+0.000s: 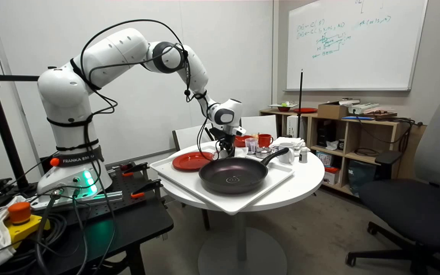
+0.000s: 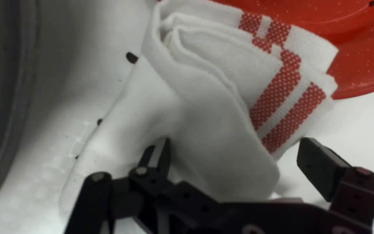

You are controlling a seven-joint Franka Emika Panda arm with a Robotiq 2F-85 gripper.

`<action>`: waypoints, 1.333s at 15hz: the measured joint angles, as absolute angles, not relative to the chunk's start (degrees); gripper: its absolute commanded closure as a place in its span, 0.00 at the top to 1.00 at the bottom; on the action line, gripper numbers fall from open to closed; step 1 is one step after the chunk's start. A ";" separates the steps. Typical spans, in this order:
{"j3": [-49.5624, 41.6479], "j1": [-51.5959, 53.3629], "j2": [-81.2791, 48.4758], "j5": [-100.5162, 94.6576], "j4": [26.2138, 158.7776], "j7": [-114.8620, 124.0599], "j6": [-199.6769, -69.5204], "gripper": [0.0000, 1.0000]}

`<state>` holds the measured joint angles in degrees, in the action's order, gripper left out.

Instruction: Pick up the cloth from the table and wipe the red plate

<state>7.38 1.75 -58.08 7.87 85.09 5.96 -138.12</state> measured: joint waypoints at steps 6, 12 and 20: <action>7.30 4.18 -51.76 7.79 93.48 6.56 -144.68 1.00; 6.04 9.33 -42.43 7.52 103.84 9.69 -149.75 1.00; 5.65 11.24 -32.55 7.48 114.77 11.25 -152.14 1.00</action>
